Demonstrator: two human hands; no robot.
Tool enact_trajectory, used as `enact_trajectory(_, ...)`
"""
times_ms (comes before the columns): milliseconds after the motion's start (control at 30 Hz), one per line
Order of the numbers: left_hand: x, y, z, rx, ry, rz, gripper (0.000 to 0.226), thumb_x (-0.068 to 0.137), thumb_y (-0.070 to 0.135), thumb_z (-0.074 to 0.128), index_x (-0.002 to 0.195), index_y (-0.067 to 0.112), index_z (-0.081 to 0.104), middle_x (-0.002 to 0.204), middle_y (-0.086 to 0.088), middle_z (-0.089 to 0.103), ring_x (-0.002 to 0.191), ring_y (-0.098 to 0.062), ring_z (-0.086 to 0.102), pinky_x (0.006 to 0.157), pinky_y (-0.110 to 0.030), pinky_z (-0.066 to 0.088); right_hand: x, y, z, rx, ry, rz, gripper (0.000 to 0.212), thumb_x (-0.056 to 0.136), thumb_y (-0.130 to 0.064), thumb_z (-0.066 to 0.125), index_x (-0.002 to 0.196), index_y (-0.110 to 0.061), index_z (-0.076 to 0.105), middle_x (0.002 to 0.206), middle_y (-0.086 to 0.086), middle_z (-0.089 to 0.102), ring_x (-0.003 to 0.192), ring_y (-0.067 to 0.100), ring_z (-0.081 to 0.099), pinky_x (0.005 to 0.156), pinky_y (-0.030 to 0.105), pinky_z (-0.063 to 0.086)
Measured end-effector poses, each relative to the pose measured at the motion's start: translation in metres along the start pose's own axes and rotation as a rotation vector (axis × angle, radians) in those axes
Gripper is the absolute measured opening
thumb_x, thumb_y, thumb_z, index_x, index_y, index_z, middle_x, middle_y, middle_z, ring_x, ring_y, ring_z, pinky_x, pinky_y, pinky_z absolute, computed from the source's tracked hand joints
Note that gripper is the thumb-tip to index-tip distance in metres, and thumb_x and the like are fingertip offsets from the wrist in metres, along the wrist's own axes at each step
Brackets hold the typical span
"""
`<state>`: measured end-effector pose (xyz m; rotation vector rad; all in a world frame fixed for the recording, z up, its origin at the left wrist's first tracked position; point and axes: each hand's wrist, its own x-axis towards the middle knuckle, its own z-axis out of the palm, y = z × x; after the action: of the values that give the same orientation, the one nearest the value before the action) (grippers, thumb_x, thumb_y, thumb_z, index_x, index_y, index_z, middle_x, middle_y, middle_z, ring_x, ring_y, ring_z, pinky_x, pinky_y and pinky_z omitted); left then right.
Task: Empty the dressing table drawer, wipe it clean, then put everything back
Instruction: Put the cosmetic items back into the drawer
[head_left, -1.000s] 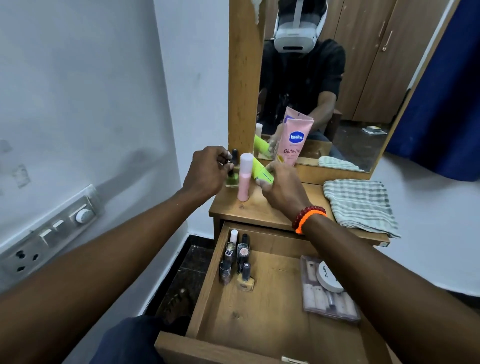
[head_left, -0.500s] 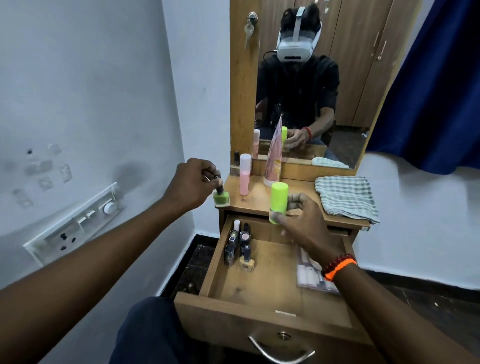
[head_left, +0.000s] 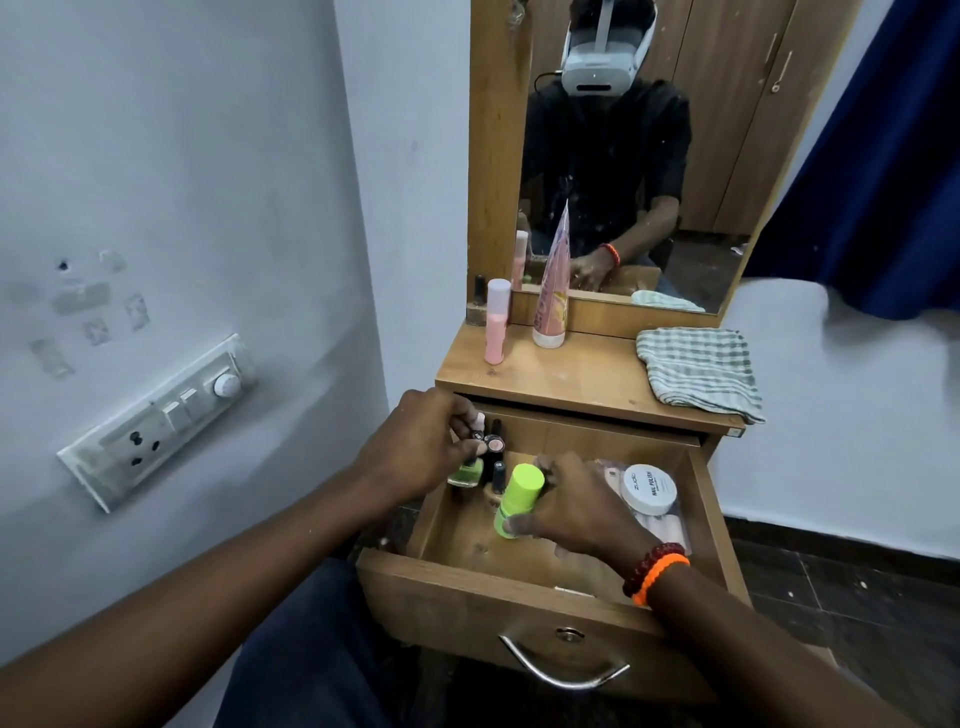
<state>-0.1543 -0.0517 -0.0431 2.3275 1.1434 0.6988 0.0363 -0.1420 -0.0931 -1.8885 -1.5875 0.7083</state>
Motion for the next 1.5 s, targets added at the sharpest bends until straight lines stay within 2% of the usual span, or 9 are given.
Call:
enact_trajectory(167,-0.005,0.003,0.007,0.047,-0.01,0.025,0.012,0.081,0.021,0.081,0.091,0.021,0.075,0.08,0.009,0.071,0.062,0.009,0.06,0.056,-0.007,0.041,0.01,0.009,0.01,-0.024,-0.036,0.021,0.038,0.061,-0.024,0.092,0.085,-0.012,0.064,0.079,0.008,0.071,0.046,0.024,0.069,0.039,0.042,0.055)
enact_trajectory(267,-0.011,-0.002,0.016,0.111,-0.033,0.021,0.015,0.082,0.023,0.079,0.096,0.024,0.075,0.083,0.009,0.071,0.068,0.0,0.061,0.065,-0.023,0.052,0.015,0.014,0.016,-0.03,-0.059,0.048,0.041,0.061,-0.026,0.092,0.087,-0.014,0.063,0.09,0.012,0.069,0.047,0.026,0.071,0.041,0.048,0.058)
enact_trajectory(700,-0.009,-0.033,0.031,0.116,-0.077,-0.064,0.014,0.075,0.023,0.083,0.085,0.027,0.074,0.073,0.013,0.066,0.071,-0.001,0.064,0.07,-0.031,0.057,0.021,0.013,0.027,-0.02,-0.097,0.132,0.062,0.059,-0.027,0.099,0.106,-0.017,0.06,0.111,0.014,0.059,0.07,0.029,0.072,0.041,0.034,0.058)
enact_trajectory(900,-0.008,-0.031,0.024,0.146,-0.112,-0.035,0.021,0.074,0.027,0.084,0.093,0.026,0.074,0.084,0.011,0.064,0.077,-0.004,0.061,0.071,-0.025,0.051,0.015,-0.018,-0.041,-0.186,-0.332,0.239,0.08,0.075,-0.015,0.092,0.137,-0.023,0.042,0.111,0.015,0.072,0.082,0.032,0.077,0.067,0.044,0.064)
enact_trajectory(967,-0.002,-0.029,0.012,0.136,-0.112,-0.022,0.019,0.078,0.026,0.08,0.095,0.026,0.074,0.083,0.012,0.065,0.072,0.0,0.061,0.065,-0.015,0.046,0.026,-0.031,-0.074,-0.235,-0.26,0.227,0.056,0.086,-0.014,0.082,0.132,-0.021,0.051,0.104,0.01,0.071,0.076,0.027,0.077,0.067,0.042,0.065)
enact_trajectory(1033,0.016,-0.028,-0.006,0.05,-0.047,-0.041,0.014,0.08,0.023,0.079,0.091,0.028,0.073,0.079,0.014,0.068,0.061,0.004,0.061,0.059,-0.008,0.042,0.05,-0.045,-0.095,-0.321,-0.034,0.125,0.036,0.094,-0.017,0.073,0.125,-0.023,0.056,0.103,0.005,0.068,0.068,0.017,0.074,0.058,0.034,0.064)
enact_trajectory(1167,0.088,-0.027,-0.035,0.026,0.217,-0.002,0.011,0.088,0.019,0.071,0.098,0.02,0.075,0.091,0.01,0.074,0.064,0.003,0.063,0.064,-0.002,0.04,0.108,-0.07,-0.1,-0.289,0.26,-0.101,0.036,0.103,-0.013,0.052,0.138,-0.024,0.053,0.109,0.01,0.063,0.061,0.019,0.073,0.046,0.031,0.06)
enact_trajectory(1333,0.177,-0.03,-0.026,0.262,0.335,0.087,0.039,0.093,0.015,0.066,0.131,0.017,0.061,0.123,-0.008,0.064,0.101,-0.023,0.064,0.084,-0.036,0.055,0.171,-0.083,-0.078,-0.378,0.299,-0.205,0.052,0.105,-0.009,0.039,0.155,-0.022,0.036,0.112,0.013,0.059,0.073,0.031,0.07,0.054,0.049,0.063)
enact_trajectory(1500,0.213,-0.035,-0.015,0.396,0.256,0.183,0.025,0.09,0.029,0.063,0.112,0.017,0.068,0.106,-0.01,0.06,0.089,-0.027,0.061,0.066,-0.036,0.053,0.197,-0.074,-0.062,-0.452,0.339,-0.198,0.052,0.108,-0.018,0.034,0.16,-0.017,0.029,0.126,0.021,0.061,0.103,0.038,0.068,0.078,0.05,0.061)
